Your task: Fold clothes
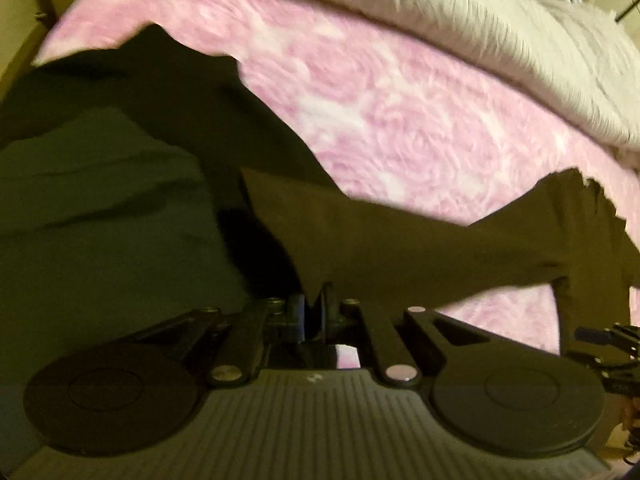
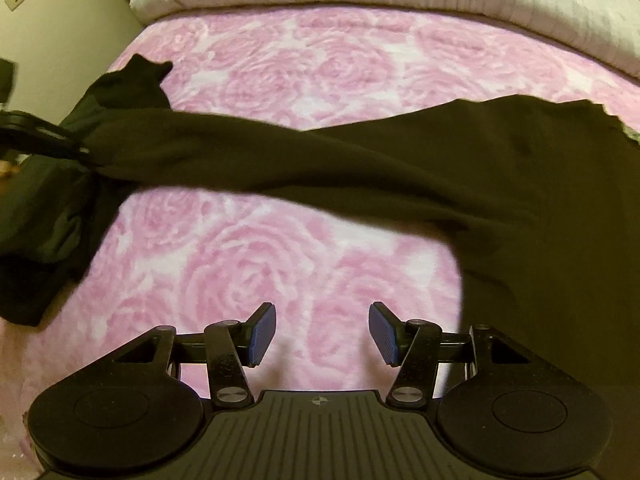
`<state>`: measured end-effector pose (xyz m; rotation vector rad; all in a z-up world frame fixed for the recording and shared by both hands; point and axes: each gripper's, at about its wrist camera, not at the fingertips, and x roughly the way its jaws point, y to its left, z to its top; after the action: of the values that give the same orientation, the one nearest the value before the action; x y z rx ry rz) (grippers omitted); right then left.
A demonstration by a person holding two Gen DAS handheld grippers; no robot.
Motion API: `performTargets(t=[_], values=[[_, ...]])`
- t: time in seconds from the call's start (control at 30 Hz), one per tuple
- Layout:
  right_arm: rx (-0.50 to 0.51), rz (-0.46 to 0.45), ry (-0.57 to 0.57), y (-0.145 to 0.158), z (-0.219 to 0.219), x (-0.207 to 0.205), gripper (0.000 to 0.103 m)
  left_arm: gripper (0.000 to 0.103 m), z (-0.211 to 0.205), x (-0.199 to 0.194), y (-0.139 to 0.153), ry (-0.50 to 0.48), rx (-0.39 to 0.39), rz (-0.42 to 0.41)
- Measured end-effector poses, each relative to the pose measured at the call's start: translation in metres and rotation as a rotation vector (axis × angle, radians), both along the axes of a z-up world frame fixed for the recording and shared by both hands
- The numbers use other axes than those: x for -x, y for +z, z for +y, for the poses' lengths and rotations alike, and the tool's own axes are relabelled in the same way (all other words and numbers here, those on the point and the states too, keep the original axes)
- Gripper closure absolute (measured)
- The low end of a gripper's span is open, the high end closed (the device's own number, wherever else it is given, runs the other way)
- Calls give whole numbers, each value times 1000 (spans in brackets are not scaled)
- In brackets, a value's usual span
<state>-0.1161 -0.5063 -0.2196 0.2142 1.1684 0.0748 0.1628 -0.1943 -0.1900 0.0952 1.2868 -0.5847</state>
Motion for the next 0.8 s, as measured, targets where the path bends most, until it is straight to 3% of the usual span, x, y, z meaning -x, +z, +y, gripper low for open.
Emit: performTargets(t=[0.17,0.27,0.33,0.47,0.63,0.8], values=[[1,23,-34,-4,-9,4,48,96,28,17,0,-26,-59,82],[-10,30,-30,-6,-9,5,48,96,32,28,-17,-39,-161,82],[-9,26,-22,-5,-7,6,48,96,40,34,-23,-25,-189,76],[-5,19,-19,-7,-8,6,48,93,46,41,-7,10,-125,30],[14,4,-56,-14,-22,0,48,81,17,48,1,-92,-33,-34],[83,-38,-118,-21,-53,-9,48,78,-18,55,-27,-182,-75,-51]])
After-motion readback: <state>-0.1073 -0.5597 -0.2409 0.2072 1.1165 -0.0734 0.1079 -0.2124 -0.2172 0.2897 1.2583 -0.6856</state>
